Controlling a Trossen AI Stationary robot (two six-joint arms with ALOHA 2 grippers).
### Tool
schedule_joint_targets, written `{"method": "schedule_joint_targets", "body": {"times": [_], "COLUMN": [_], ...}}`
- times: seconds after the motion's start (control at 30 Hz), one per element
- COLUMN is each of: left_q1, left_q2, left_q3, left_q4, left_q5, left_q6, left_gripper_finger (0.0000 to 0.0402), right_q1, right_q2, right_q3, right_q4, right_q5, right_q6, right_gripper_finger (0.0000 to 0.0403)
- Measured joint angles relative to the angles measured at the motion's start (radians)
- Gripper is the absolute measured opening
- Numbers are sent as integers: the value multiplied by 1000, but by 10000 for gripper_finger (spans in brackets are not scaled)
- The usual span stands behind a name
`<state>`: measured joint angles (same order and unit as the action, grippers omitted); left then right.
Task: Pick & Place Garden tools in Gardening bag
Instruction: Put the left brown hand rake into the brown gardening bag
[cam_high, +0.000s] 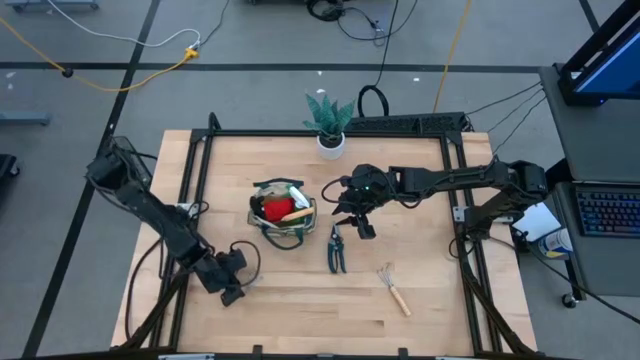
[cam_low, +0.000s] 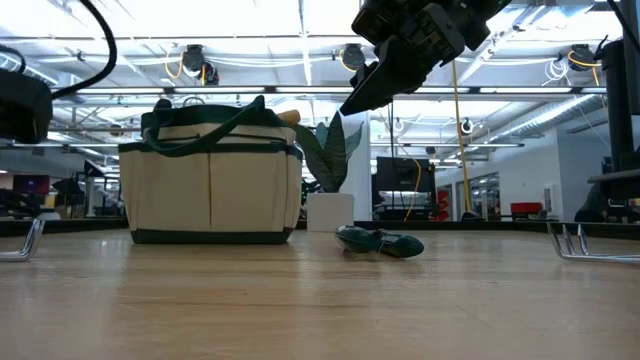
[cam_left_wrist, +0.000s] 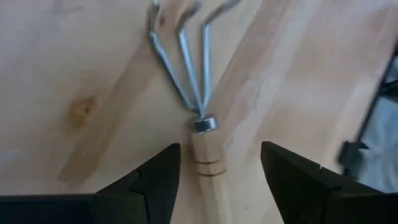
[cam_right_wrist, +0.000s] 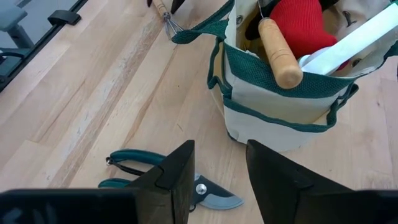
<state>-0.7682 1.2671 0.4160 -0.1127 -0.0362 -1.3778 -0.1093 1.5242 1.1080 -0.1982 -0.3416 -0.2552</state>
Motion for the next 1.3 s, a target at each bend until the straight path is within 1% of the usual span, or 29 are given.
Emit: {"method": "schedule_joint_targets", "body": {"times": [0.17,0.27,0.37,0.53,0.63,0.77,0.9,1.03,1.17,1.3], "left_q1": [-13,-19,-20,-20,-19,-15,8,43,91,131], "left_q2": [89,115,118,120,121,121,122,123,123,121], "left_q3": [8,7,4,2,2,2,1,0,0,0], "left_q4": [49,54,50,47,47,40,37,52,67,104], "left_q5": [-10,-12,-28,-67,-93,-140,-175,-206,-211,-213], "left_q6": [13,20,31,34,37,38,61,165,242,334], "left_gripper_finger": [229,214,172,82,51,52,75,75,60,59], "right_q1": [0,0,0,0,0,0,0,0,0,0], "right_q2": [0,0,0,0,0,0,0,0,0,0], "right_q3": [0,0,0,0,0,0,0,0,0,0], "right_q4": [0,3,7,8,11,13,15,15,15,15], "right_q5": [0,0,0,0,0,0,0,0,0,0], "right_q6": [0,0,0,0,0,0,0,-10,-20,-20], "right_gripper_finger": [134,134,134,134,134,134,134,134,134,134]}}
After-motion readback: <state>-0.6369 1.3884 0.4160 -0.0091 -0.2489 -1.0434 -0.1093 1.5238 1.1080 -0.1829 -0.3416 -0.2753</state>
